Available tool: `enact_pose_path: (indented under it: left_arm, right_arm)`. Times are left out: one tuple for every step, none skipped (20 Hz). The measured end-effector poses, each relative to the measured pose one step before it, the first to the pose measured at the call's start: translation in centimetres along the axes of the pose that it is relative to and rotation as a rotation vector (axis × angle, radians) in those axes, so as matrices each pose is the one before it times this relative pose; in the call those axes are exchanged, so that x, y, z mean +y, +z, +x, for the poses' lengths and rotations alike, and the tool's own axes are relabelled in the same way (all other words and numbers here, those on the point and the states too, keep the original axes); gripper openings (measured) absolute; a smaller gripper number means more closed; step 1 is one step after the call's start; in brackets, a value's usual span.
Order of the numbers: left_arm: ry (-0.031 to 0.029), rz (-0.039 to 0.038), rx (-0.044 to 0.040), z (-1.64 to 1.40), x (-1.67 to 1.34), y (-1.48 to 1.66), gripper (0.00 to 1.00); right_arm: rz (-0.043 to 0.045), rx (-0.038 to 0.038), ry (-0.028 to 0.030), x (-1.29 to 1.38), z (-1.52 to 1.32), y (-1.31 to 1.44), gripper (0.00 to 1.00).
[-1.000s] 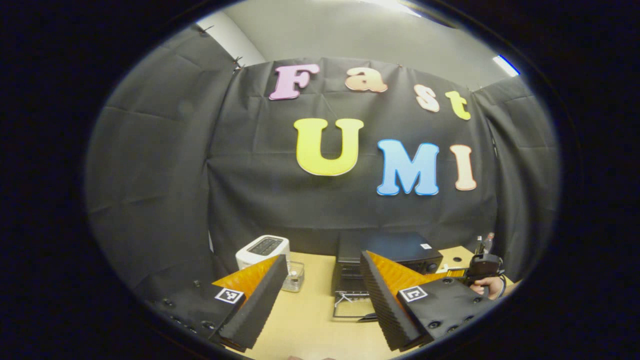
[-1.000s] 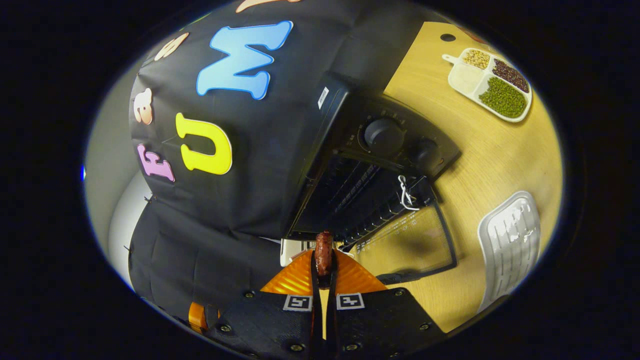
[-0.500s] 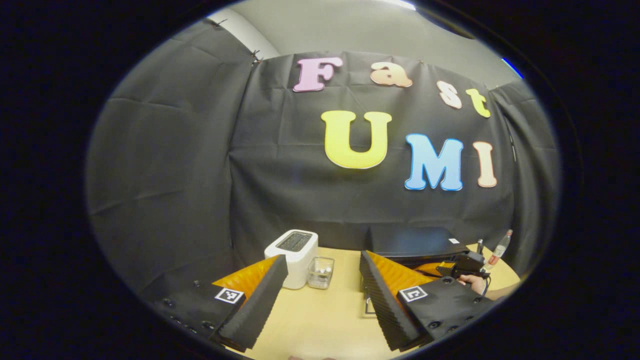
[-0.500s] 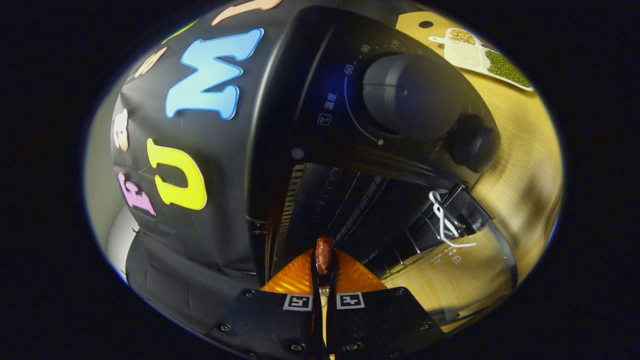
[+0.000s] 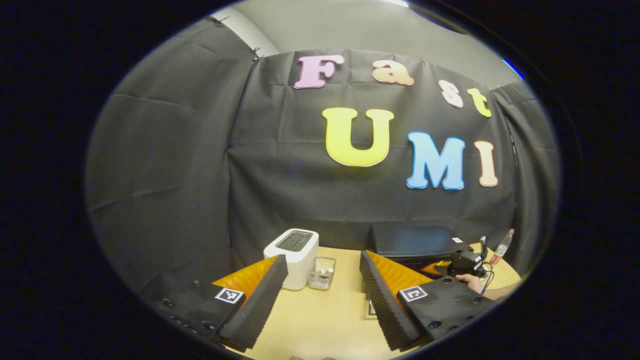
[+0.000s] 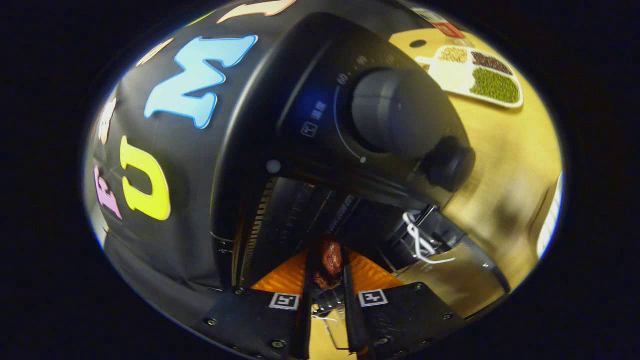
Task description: Open the electric oven with the left hand, put the food in, and close the electric oven.
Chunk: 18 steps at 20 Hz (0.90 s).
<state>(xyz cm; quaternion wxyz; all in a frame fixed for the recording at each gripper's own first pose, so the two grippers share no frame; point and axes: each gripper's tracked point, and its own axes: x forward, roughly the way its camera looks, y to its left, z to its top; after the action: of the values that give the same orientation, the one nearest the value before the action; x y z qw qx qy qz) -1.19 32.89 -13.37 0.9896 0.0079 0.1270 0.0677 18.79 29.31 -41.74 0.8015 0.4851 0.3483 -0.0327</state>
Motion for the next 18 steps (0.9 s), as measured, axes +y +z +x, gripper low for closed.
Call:
enact_pose_path:
  left_arm:
    - [-0.00306, -0.0017, -0.00407, 0.047, -0.23, 0.108, 0.95]
    - [-0.00448, -0.00027, -0.00446, 0.028, -0.211, 0.202, 0.99]
    - [-0.0037, 0.00082, -0.00335, 0.113, -0.225, -0.112, 0.99]
    - [-0.0044, -0.00033, -0.00003, 0.137, -0.221, -0.001, 0.97]
    - [-0.00682, -0.00158, -0.00073, 0.073, -0.355, -0.156, 0.99]
    - [-0.00808, -0.00193, -0.00111, 0.159, -0.448, 0.07, 0.97]
    - [-0.00972, -0.00239, -0.00056, 0.229, -0.474, -0.148, 0.95]
    - [-0.011, -0.00108, 0.00033, 0.173, -0.639, -0.098, 0.95]
    - [-0.00977, 0.00013, -0.00077, 0.216, -0.679, -0.161, 0.95]
    - [-0.00782, 0.0033, -0.00016, 0.228, -0.647, -0.054, 0.95]
    - [-0.01114, 0.00139, 0.00154, 0.087, -0.772, -0.241, 0.95]
    - [-0.01417, -0.00016, -0.00149, 0.145, -0.905, 0.03, 0.95]
    - [-0.01501, 0.00041, -0.00366, 0.12, -0.948, -0.064, 0.96]
    - [-0.01397, 0.00152, 0.00069, 0.116, -0.902, -0.159, 0.95]
    - [-0.01411, 0.00129, 0.00606, 0.178, -0.922, -0.511, 0.95]
    - [-0.01372, 0.00149, 0.0071, 0.203, -0.921, -0.467, 0.97]
    - [-0.01126, 0.00027, 0.00887, 0.206, -0.907, -0.64, 0.97]
    - [-0.01163, 0.00164, 0.00906, 0.158, -0.857, -0.639, 0.97]
  right_arm:
    - [-0.01477, -0.00815, 0.00393, 0.353, -0.524, 0.409, 0.3]
    - [-0.02642, -0.00639, -0.01792, -0.099, -0.904, 0.402, 0.63]
    - [-0.03253, 0.00111, -0.01674, -0.158, 0.132, 0.054, 0.56]
    - [-0.03547, -0.00472, -0.01337, -0.319, -0.567, 0.187, 0.8]
    - [-0.02811, 0.00028, -0.00927, -0.222, -0.744, 0.26, 0.8]
    - [-0.02173, -0.00345, -0.00608, -0.132, -0.718, 0.232, 0.81]
    - [-0.02538, -0.00271, -0.00904, -0.411, -0.856, 0.158, 0.8]
    - [-0.02766, -0.00328, -0.00821, -0.318, -0.765, 0.161, 0.8]
    - [-0.0326, -0.00212, -0.01467, -0.385, -0.838, 0.07, 0.8]
    - [-0.04259, -0.00421, -0.01309, -0.407, -0.948, -0.01, 0.81]
    - [-0.05496, -0.00461, -0.01498, -0.49, -1.102, 0.028, 0.8]
    - [-0.05895, -0.01261, -0.01017, -0.333, -1.241, 0.088, 0.81]
    - [-0.05829, -0.00974, -0.00522, -0.034, -1.218, 0.043, 0.81]
    - [-0.04979, -0.01474, -0.00457, -0.24, -1.273, 0.405, 0.81]
    - [-0.04267, -0.02109, -0.0006, -0.115, -1.411, 0.579, 0.81]
    - [-0.03941, -0.02404, 0.00001, -0.053, -1.398, 0.837, 0.8]
    - [-0.03783, -0.02597, 0.00049, -0.125, -1.365, 0.917, 0.81]
    - [-0.04227, -0.0283, 0.00331, -0.054, -1.308, 1.121, 0.8]
